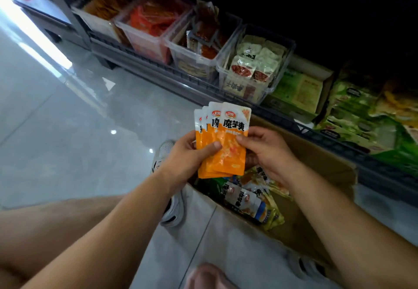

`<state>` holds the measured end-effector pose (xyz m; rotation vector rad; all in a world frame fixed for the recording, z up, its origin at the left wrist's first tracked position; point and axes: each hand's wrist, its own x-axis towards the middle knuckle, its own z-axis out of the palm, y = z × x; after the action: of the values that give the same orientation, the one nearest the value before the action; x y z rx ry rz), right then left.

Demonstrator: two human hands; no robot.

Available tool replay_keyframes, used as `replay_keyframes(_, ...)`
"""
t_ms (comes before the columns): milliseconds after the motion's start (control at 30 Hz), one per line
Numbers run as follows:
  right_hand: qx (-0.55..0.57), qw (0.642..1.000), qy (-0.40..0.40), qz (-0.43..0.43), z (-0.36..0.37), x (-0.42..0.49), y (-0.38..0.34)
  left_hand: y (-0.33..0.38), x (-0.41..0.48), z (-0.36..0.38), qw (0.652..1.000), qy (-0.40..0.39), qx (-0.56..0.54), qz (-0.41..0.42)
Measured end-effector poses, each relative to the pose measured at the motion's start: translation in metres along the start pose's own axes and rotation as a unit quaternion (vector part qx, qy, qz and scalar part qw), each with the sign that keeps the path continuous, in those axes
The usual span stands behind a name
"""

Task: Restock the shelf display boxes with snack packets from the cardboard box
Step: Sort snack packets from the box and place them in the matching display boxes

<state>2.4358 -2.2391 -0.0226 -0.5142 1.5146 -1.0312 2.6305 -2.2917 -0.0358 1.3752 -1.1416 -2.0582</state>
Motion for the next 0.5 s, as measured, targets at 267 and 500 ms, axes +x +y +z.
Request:
replay_keyframes(267,-0.046,0.999,0.017,-0.005,-0.014,0.012,0.002,-0.003,0.007,-0.005,0.999,0.040,0.016,-0.003)
replay_keyframes(500,-0.269,0.948,0.108,0.129,-0.096,0.053,0.094,-0.004,0.015,-0.017,0.996,0.085,0.041,0.007)
